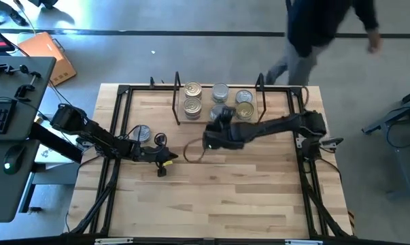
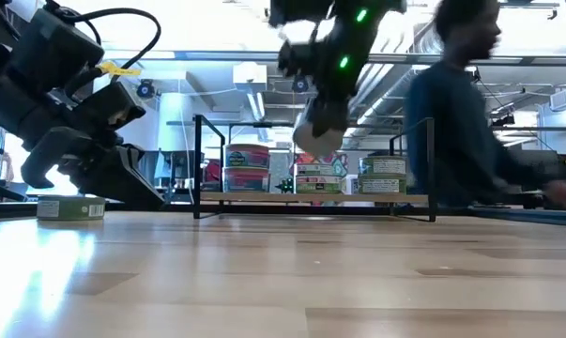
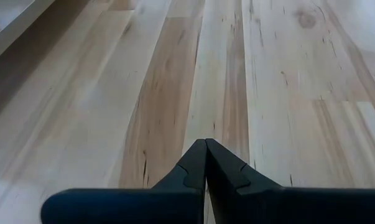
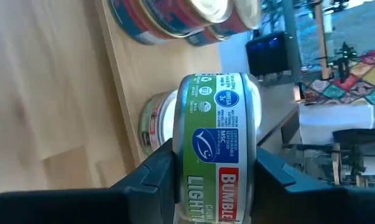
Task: Stack canned seafood by type on shelf
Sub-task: Stack the green tuna can on top of the green tuna can on the shelf
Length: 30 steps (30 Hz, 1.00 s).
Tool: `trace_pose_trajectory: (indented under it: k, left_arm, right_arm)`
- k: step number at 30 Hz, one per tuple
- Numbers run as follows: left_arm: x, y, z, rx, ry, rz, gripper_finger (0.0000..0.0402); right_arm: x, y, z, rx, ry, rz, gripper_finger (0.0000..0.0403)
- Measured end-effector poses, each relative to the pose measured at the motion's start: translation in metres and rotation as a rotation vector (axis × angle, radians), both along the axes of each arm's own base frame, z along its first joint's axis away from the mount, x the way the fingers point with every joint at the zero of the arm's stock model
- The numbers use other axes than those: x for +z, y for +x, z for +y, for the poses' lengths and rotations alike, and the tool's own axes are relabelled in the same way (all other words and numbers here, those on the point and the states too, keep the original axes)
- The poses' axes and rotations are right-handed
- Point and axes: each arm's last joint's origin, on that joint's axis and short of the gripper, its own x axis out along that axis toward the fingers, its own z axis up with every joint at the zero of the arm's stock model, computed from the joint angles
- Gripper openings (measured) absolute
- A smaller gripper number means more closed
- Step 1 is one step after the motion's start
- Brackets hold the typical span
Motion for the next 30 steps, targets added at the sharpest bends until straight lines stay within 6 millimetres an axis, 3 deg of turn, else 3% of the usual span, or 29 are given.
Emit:
trace_pose_trajectory:
  k: [7, 17, 24, 30]
  left_arm:
    - [0.000, 0.000, 0.000, 0.000, 0.000, 0.001, 0.0000]
    - [0.000, 0.000, 0.000, 0.000, 0.000, 0.000, 0.0000]
    - [0.000, 0.000, 0.000, 0.001, -0.001, -0.002, 0.0000]
    - [0.000, 0.000, 0.000, 0.001, -0.001, -0.002, 0.0000]
  right_arm:
    - [-0.019, 0.012, -0.041, -0.022, 0.026, 0.049, 0.0121]
    - [-0.027, 0.013, -0.052, -0.045, 0.088, 0.058, 0.0125]
    - [-0.033, 0.011, -0.049, -0.016, 0.146, 0.098, 0.0225]
    - [-0.032, 0.009, -0.049, -0.005, 0.184, 0.116, 0.0241]
